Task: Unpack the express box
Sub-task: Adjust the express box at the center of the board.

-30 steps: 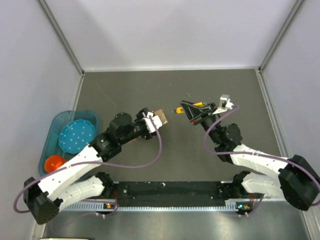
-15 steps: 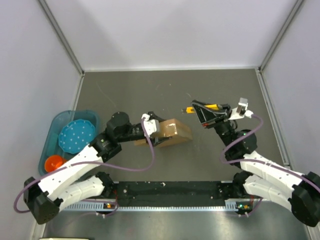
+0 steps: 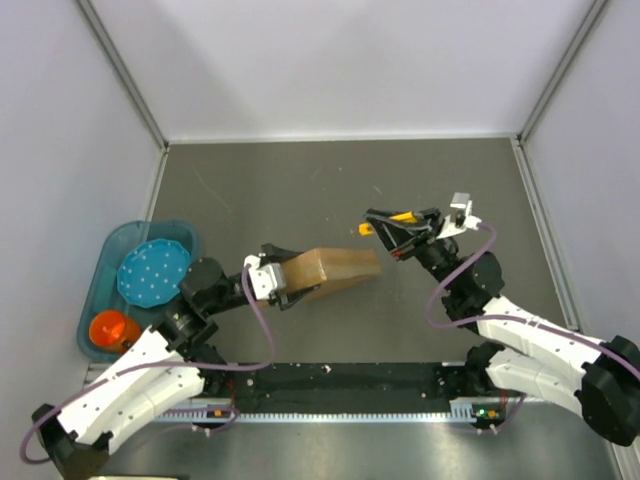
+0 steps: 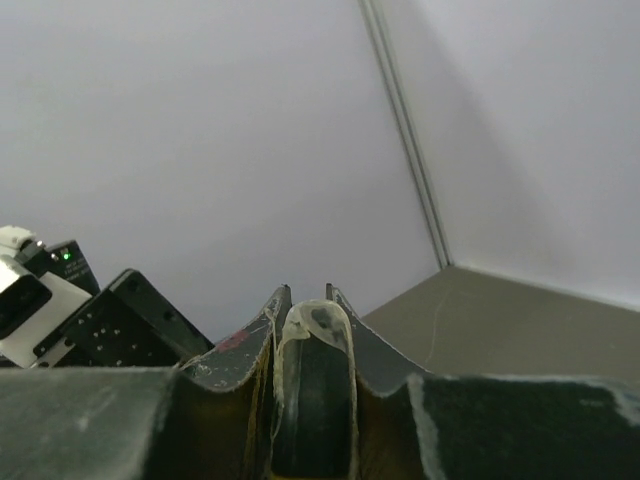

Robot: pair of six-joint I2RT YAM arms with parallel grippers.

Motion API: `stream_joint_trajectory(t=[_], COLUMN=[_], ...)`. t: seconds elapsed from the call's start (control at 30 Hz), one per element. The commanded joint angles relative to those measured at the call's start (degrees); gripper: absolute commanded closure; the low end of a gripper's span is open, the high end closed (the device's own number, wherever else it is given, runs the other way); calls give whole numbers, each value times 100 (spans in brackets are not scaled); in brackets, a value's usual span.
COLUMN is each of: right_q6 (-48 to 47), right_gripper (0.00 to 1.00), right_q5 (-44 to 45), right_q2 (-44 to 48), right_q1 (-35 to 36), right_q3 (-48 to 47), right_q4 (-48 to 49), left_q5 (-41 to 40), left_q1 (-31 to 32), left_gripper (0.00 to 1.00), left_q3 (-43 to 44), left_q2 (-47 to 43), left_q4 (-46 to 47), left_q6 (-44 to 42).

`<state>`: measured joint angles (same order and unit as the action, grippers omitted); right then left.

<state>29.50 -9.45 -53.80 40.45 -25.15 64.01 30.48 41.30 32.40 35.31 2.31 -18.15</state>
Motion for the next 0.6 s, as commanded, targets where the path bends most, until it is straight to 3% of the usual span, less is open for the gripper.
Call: stream_joint_trajectory(t=[0.0, 0.33, 0.57], right_q6=[-679, -1350, -1569], right_gripper=[100, 100, 100], right_q5=[-259, -49, 742], right_q2=[-200, -271, -298], right_q1=[411, 825, 825], right_q3=[-630, -1036, -931], right_q4=[-282, -934, -2171], left_q5=[-709, -938, -1545], left_q1=[-69, -69, -78], left_gripper=[100, 100, 100], left_q3=[-348, -788, -604], left_q2=[-208, -262, 546], left_q4=[-828, -1056, -1645], left_q6=[-13, -268, -215])
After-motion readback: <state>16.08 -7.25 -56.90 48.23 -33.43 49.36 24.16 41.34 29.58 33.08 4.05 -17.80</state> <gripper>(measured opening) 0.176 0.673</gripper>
